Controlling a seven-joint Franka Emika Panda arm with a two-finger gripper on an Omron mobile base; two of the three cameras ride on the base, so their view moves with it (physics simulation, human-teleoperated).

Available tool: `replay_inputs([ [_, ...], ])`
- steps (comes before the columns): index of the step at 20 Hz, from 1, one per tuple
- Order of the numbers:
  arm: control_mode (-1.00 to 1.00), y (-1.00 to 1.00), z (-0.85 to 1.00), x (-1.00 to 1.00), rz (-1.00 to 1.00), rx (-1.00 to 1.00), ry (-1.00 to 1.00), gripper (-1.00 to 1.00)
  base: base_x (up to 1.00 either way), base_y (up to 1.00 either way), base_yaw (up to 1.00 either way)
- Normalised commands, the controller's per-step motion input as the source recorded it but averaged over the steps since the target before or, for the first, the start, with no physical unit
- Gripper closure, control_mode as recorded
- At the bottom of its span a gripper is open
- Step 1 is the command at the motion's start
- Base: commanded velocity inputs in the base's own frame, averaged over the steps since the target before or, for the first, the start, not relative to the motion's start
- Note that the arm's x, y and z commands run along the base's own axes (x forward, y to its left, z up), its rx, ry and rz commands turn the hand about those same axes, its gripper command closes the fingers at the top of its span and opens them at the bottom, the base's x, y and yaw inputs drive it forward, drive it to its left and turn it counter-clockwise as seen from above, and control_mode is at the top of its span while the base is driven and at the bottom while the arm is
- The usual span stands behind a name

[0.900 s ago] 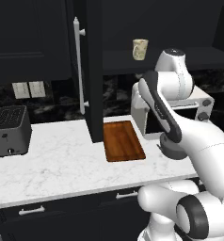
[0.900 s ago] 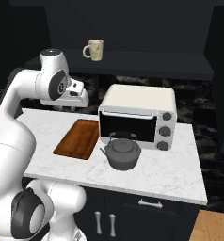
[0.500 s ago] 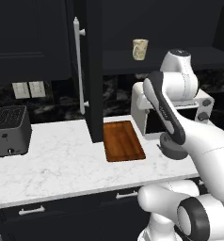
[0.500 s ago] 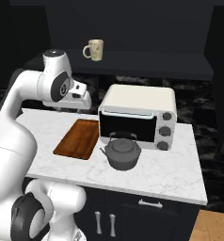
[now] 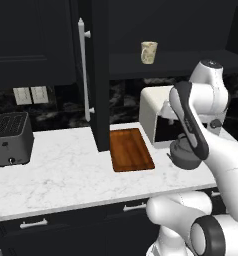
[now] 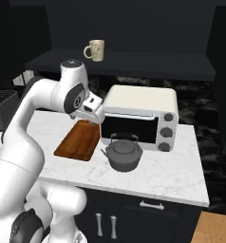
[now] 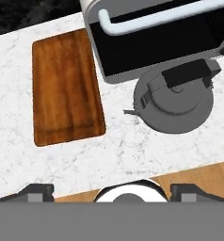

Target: Pick the kettle from the counter and place it on the tray. Then pick the mug from the cabinet and place it on the tray. Then close the cabinet doors.

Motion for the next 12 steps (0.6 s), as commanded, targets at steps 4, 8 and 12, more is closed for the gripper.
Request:
replay_inputs([
  [4,-1.00,-0.42,-0.20,0.00,-0.52,0.06,0.12,-1.00,0.00,0.00,0.00],
  [8,-1.00,-0.56,-0.22,0.01,-0.41,0.10,0.03,-1.00,0.00,0.00,0.00],
  [12,-1.00,-0.63,-0.24,0.04,-0.26,0.13,0.03,-1.00,0.00,0.00,0.00],
])
